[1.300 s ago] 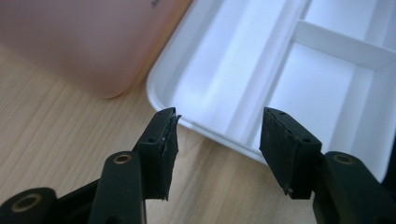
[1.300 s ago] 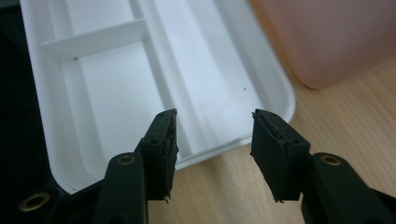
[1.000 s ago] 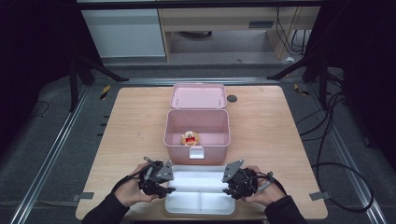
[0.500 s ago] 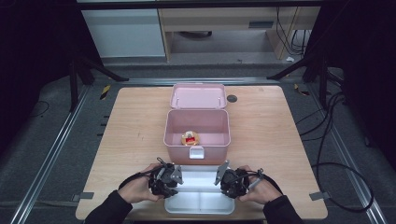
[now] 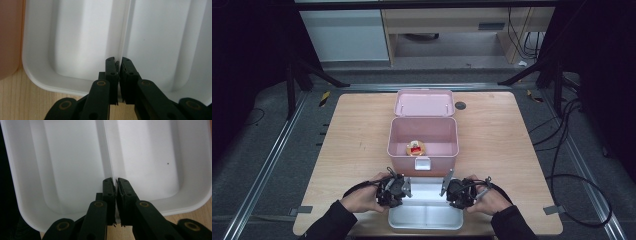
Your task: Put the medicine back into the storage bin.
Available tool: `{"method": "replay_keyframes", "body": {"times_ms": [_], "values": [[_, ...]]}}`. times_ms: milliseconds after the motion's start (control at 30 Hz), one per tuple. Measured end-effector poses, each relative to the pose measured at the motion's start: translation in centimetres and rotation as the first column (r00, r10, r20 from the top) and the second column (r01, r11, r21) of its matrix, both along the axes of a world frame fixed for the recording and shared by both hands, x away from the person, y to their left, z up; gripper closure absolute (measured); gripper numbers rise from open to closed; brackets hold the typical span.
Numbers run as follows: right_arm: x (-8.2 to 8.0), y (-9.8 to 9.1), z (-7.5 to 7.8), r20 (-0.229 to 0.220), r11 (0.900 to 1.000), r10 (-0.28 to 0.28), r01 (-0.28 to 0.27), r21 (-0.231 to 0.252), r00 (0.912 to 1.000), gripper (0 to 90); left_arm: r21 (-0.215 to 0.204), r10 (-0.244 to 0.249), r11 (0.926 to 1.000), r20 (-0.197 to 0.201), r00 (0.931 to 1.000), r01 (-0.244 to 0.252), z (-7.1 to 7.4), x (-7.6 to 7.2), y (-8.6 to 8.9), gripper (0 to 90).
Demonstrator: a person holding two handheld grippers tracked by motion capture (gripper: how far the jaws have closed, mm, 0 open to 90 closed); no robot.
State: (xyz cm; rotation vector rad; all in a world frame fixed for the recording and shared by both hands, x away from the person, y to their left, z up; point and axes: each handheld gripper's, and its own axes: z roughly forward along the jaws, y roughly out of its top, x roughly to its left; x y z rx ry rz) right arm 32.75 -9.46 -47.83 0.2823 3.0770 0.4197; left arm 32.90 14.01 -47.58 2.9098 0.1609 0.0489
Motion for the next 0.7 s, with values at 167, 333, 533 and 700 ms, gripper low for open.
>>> {"method": "replay_keyframes", "body": {"times_ms": [167, 333, 533, 700], "values": [[-0.3, -0.1, 0.6, 0.002, 0.9999, 0.013, -0.013, -0.004, 0.9999, 85.6, -0.006, -0.027, 0.9996, -0.029, 0.9992, 0.027, 0.4, -0.1, 0.0, 87.2], [-1.0, -0.2, 2.5, 0.010, 0.9997, 0.023, -0.023, 0.004, 0.9997, 85.9, -0.004, -0.044, 0.9990, -0.020, 0.9988, 0.043, 2.0, -0.7, -0.1, 87.7], [-2.0, -0.3, 5.3, 0.013, 0.9988, 0.026, -0.027, 0.042, 0.9996, 85.8, 0.001, -0.068, 0.9977, -0.012, 0.9976, 0.068, 6.1, -2.0, 0.3, 88.4], [-2.5, -0.4, 8.1, 0.023, 0.9974, 0.039, -0.040, 0.059, 0.9990, 85.8, -0.013, -0.076, 0.9970, 0.001, 0.9971, 0.076, 8.6, -2.6, 0.6, 88.9]]}}
